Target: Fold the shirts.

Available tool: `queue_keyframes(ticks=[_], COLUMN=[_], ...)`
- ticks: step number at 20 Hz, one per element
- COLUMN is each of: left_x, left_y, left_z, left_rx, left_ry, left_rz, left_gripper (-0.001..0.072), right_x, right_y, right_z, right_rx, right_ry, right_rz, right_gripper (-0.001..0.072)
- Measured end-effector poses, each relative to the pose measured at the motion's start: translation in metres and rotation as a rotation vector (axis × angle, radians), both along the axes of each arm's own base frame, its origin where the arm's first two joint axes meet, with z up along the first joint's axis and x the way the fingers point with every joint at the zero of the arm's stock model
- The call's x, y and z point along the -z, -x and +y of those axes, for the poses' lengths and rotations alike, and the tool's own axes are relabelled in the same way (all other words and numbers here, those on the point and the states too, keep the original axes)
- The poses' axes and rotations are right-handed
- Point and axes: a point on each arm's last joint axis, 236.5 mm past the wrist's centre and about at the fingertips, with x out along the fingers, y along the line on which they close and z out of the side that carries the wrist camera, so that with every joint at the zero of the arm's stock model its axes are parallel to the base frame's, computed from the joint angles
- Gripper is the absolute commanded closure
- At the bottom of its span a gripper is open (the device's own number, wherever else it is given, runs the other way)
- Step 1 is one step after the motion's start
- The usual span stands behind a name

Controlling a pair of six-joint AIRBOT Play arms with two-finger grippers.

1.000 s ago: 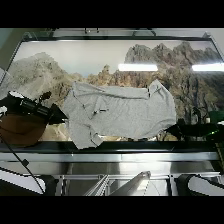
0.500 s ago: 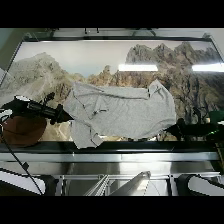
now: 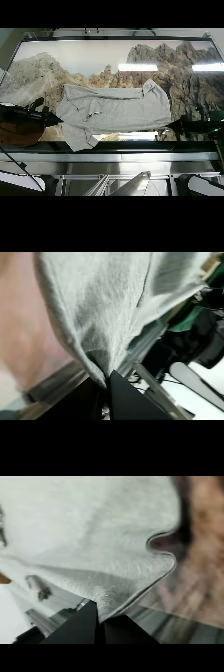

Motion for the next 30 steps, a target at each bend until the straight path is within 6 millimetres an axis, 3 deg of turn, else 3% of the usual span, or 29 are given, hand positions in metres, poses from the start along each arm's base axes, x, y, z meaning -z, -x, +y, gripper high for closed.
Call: queue_keyframes(ticks=[3, 6, 9, 11, 12, 14, 16, 18, 20, 23, 26, 30], left_x=[-0.052, -0.148, -0.266, -0.343, -0.382, -0.44, -0.475, -0.494, -0.501, -0.483, -0.436, -0.343], left_y=[-0.018, -0.053, -0.059, -0.039, -0.016, 0.032, 0.07, 0.093, 0.102, 0.081, 0.039, -0.023], left_z=[-0.002, -0.011, -0.019, -0.025, -0.031, -0.045, -0.058, -0.072, -0.08, -0.073, -0.061, -0.062], left_rx=[-0.099, -0.228, -0.289, -0.264, -0.218, -0.125, -0.068, -0.025, 0.007, 0.02, 0.044, 0.123], left_ry=[0.128, 0.316, 0.444, 0.45, 0.443, 0.386, 0.296, 0.232, 0.221, 0.196, 0.151, 0.141], left_rz=[-0.12, -0.381, -0.705, -0.936, -1.06, -1.274, -1.42, -1.506, -1.524, -1.432, -1.247, -0.952], left_gripper=[0.0696, 0.0696, 0.0688, 0.0685, 0.0684, 0.0683, 0.0682, 0.0682, 0.0682, 0.0682, 0.0683, 0.0689], right_x=[-0.073, -0.186, -0.306, -0.371, -0.403, -0.454, -0.486, -0.498, -0.498, -0.475, -0.42, -0.303], right_y=[-0.025, -0.041, -0.029, -0.014, -0.004, 0.017, 0.035, 0.042, 0.042, 0.026, -0.005, -0.051], right_z=[0.012, 0.023, 0.03, 0.027, 0.025, 0.022, 0.024, 0.026, 0.025, 0.005, -0.024, -0.037], right_rx=[-0.011, -0.002, 0.024, 0.087, 0.133, 0.229, 0.289, 0.317, 0.33, 0.36, 0.369, 0.322], right_ry=[-0.119, -0.221, -0.183, -0.069, 0.0, 0.131, 0.221, 0.293, 0.355, 0.458, 0.471, 0.346], right_rz=[-0.21, -0.558, -0.958, -1.178, -1.283, -1.441, -1.518, -1.529, -1.512, -1.396, -1.195, -0.894], right_gripper=[0.0694, 0.0694, 0.0694, 0.0694, 0.0693, 0.0692, 0.0692, 0.0693, 0.0693, 0.0693, 0.0694, 0.0694])
